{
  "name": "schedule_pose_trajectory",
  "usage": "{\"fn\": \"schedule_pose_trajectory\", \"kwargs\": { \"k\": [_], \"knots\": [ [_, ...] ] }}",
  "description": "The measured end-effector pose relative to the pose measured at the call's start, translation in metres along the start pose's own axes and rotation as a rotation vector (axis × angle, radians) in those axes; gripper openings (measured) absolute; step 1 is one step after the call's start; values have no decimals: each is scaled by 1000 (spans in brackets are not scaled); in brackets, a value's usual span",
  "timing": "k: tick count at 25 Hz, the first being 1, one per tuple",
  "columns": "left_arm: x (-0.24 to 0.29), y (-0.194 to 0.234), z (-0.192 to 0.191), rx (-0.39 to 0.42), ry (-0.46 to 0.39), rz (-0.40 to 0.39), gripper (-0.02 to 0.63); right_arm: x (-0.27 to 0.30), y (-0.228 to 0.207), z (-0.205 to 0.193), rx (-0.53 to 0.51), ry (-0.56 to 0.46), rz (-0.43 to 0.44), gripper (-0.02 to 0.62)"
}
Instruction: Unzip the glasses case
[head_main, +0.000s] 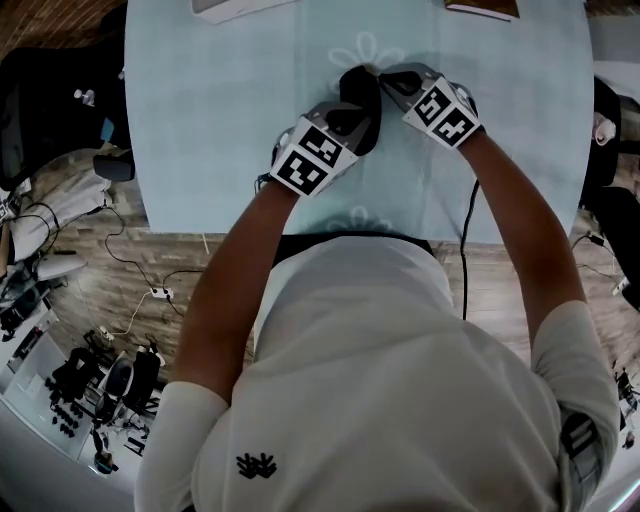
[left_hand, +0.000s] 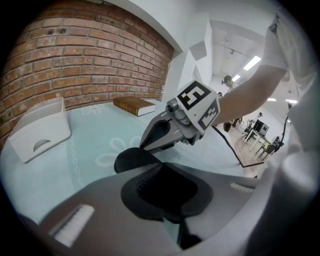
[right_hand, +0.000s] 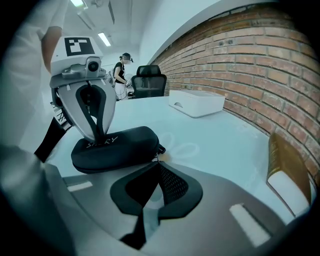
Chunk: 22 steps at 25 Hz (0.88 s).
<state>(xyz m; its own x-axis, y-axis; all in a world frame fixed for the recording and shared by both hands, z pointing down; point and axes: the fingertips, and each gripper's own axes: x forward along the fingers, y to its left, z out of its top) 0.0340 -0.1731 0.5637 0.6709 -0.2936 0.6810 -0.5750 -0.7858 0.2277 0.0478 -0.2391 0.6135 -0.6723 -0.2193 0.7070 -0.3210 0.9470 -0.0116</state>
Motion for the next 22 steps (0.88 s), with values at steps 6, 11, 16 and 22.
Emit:
{"fn": "schedule_pose_trajectory", "kwargs": {
  "k": [6, 11, 16, 22],
  "knots": [
    [-1, 4, -4, 0, -1, -17, 52, 9, -5, 19, -82, 8, 47, 2],
    [-1, 5, -2, -4, -5, -35, 52, 14, -8, 20, -161, 34, 111, 3],
    [-2, 2, 2, -1, -10, -50, 52, 12, -11, 23, -254, 73, 183, 3],
    [-2, 5, -2, -5, -13, -65, 52, 24, -11, 32, -380, 100, 264, 5]
  ]
}}
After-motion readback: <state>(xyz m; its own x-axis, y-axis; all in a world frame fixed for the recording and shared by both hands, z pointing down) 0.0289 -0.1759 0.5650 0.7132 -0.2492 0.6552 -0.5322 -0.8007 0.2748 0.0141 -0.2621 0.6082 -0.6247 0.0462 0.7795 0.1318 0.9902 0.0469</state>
